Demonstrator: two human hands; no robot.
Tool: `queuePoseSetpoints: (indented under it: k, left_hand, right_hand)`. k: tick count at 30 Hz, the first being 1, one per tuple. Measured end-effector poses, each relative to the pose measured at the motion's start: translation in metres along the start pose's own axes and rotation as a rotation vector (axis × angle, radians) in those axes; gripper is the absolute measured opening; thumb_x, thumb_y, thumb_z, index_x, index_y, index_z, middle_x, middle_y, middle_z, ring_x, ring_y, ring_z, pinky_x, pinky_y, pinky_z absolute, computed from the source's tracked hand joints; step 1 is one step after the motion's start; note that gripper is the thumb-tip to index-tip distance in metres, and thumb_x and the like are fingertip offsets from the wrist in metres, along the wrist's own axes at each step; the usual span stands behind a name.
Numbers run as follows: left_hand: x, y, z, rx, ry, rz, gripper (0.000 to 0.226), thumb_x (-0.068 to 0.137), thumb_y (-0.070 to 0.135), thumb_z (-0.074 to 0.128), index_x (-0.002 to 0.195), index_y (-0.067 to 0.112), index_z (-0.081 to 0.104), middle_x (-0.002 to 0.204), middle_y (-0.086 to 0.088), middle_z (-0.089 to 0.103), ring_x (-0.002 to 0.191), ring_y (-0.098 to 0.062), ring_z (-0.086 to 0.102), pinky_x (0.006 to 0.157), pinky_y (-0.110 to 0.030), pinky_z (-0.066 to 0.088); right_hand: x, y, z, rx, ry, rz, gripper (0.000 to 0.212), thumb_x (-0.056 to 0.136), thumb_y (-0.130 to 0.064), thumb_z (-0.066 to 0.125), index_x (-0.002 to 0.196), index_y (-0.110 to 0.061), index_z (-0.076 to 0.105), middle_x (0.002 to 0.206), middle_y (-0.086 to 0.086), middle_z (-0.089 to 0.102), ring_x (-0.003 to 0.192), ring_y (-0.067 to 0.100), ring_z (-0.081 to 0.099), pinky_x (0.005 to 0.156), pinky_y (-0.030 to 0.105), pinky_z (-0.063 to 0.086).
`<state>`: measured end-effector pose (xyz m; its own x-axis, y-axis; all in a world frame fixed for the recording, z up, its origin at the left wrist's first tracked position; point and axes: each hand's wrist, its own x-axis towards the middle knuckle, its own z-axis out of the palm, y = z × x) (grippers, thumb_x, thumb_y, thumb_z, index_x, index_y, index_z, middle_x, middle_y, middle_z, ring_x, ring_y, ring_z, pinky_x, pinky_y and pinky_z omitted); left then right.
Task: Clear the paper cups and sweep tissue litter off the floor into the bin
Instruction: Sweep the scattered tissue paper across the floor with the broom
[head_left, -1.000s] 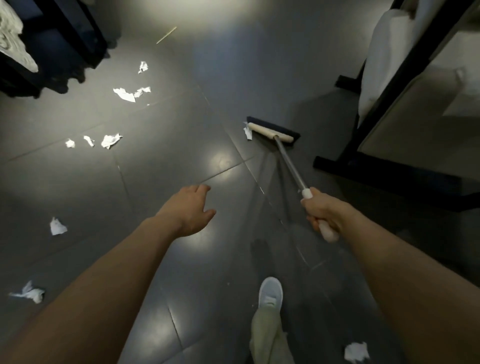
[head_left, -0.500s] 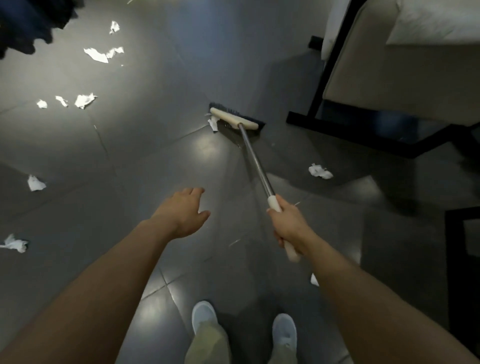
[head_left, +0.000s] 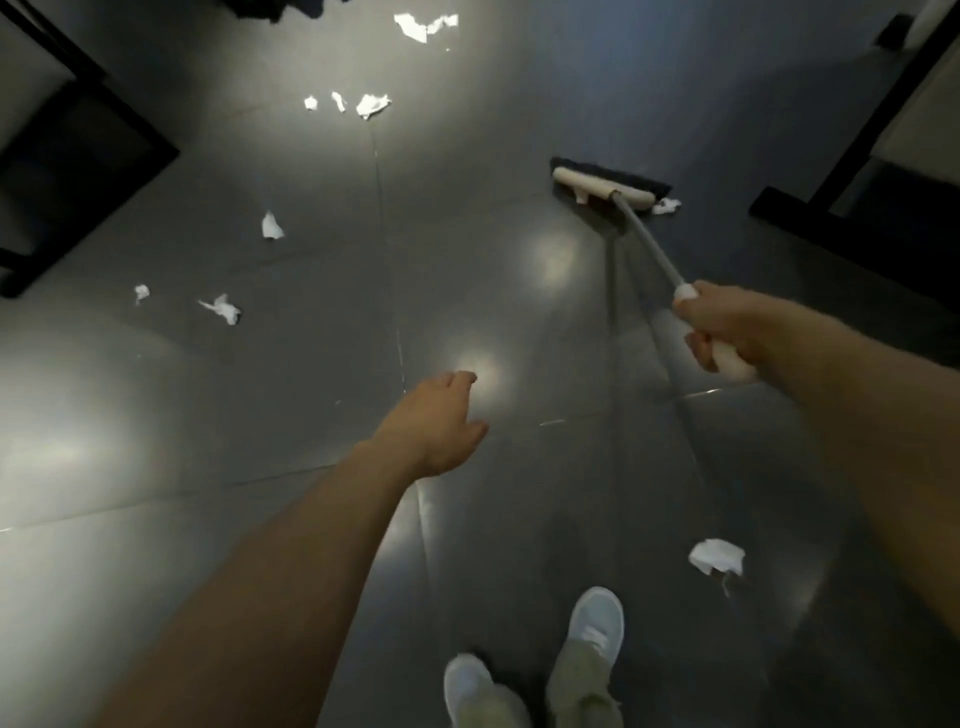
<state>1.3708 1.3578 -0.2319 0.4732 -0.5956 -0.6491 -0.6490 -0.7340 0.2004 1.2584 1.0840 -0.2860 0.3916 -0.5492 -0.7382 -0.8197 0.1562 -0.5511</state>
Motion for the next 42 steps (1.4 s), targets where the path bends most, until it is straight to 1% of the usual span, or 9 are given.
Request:
queuePoseSetpoints:
  k: [3, 6, 12, 18, 21, 25, 28, 33, 42]
  left_hand:
    - [-0.015, -0.001, 0.015, 0.003, 0.017, -0.017, 0.062, 0.096, 0.034, 0.048, 0.147, 0.011, 0.023, 0.152, -0.008, 0.029, 0.139, -0.023, 0.027, 0.112, -0.030, 0.023]
    - [-0.036, 0.012, 0.032, 0.002, 0.022, 0.003, 0.062, 0.096, 0.035, 0.048, 0.147, 0.011, 0.022, 0.152, -0.008, 0.030, 0.139, -0.023, 0.027, 0.112, -0.031, 0.024]
    - [-0.094, 0.051, 0.085, 0.017, 0.061, 0.090, 0.062, 0.096, 0.037, 0.047, 0.147, 0.013, 0.023, 0.151, -0.008, 0.030, 0.139, -0.024, 0.028, 0.113, -0.034, 0.026]
    - [-0.173, 0.082, 0.147, 0.005, 0.054, 0.139, 0.061, 0.095, 0.034, 0.049, 0.147, 0.012, 0.024, 0.150, -0.008, 0.031, 0.138, -0.024, 0.028, 0.111, -0.033, 0.025]
    - [-0.200, 0.092, 0.162, 0.011, 0.038, 0.126, 0.061, 0.096, 0.033, 0.048, 0.147, 0.013, 0.023, 0.150, -0.008, 0.031, 0.138, -0.024, 0.028, 0.110, -0.033, 0.026]
    - [-0.215, 0.110, 0.163, -0.005, 0.055, 0.132, 0.062, 0.096, 0.034, 0.048, 0.148, 0.013, 0.023, 0.151, -0.007, 0.030, 0.138, -0.023, 0.028, 0.111, -0.034, 0.026]
    - [-0.214, 0.127, 0.159, -0.004, 0.065, 0.135, 0.062, 0.095, 0.034, 0.048, 0.147, 0.012, 0.024, 0.151, -0.008, 0.030, 0.139, -0.023, 0.027, 0.111, -0.034, 0.026]
    - [-0.194, 0.150, 0.147, -0.018, 0.095, 0.104, 0.061, 0.095, 0.034, 0.048, 0.147, 0.013, 0.024, 0.150, -0.007, 0.031, 0.139, -0.023, 0.027, 0.112, -0.033, 0.025]
    - [-0.141, 0.189, 0.135, -0.127, 0.138, -0.031, 0.062, 0.095, 0.035, 0.048, 0.147, 0.013, 0.024, 0.151, -0.006, 0.030, 0.139, -0.022, 0.027, 0.113, -0.033, 0.025]
  right_hand:
    - [-0.017, 0.023, 0.005, -0.193, -0.016, 0.035, 0.040, 0.100, -0.011, 0.037, 0.139, -0.011, 0.031, 0.079, 0.017, 0.050, 0.053, 0.020, 0.042, 0.049, 0.031, 0.038]
    - [-0.039, 0.058, 0.002, -0.307, 0.012, 0.037, 0.047, 0.097, -0.004, 0.038, 0.142, -0.014, 0.030, 0.092, 0.021, 0.052, 0.058, 0.024, 0.046, 0.049, 0.032, 0.040]
    - [-0.135, 0.151, 0.017, -0.286, 0.011, 0.032, 0.058, 0.095, -0.002, 0.039, 0.148, -0.021, 0.025, 0.075, 0.015, 0.046, 0.050, 0.020, 0.042, 0.032, 0.017, 0.034]
    - [-0.211, 0.239, 0.039, -0.232, 0.030, 0.068, 0.057, 0.092, -0.004, 0.038, 0.146, -0.022, 0.031, 0.099, 0.019, 0.047, 0.054, 0.020, 0.045, 0.034, 0.019, 0.035]
    - [-0.249, 0.257, 0.034, -0.187, 0.037, 0.045, 0.042, 0.092, -0.008, 0.037, 0.133, -0.017, 0.044, 0.096, 0.019, 0.051, 0.050, 0.018, 0.045, 0.035, 0.019, 0.034]
    - [-0.287, 0.272, 0.013, -0.093, 0.064, -0.025, 0.025, 0.093, -0.014, 0.042, 0.112, -0.019, 0.056, 0.068, 0.011, 0.054, 0.044, 0.019, 0.046, 0.040, 0.024, 0.037]
    - [-0.291, 0.273, -0.004, -0.052, 0.115, -0.052, 0.025, 0.096, -0.018, 0.042, 0.117, -0.026, 0.055, 0.071, 0.010, 0.054, 0.044, 0.018, 0.046, 0.037, 0.023, 0.037]
    - [-0.253, 0.241, -0.050, -0.004, 0.165, -0.082, 0.035, 0.098, -0.016, 0.041, 0.132, -0.019, 0.048, 0.072, 0.010, 0.052, 0.053, 0.018, 0.047, 0.047, 0.030, 0.041]
    - [-0.144, 0.182, -0.129, 0.037, 0.082, 0.064, 0.023, 0.100, -0.018, 0.040, 0.123, -0.016, 0.046, 0.068, 0.009, 0.046, 0.051, 0.012, 0.040, 0.041, 0.023, 0.037]
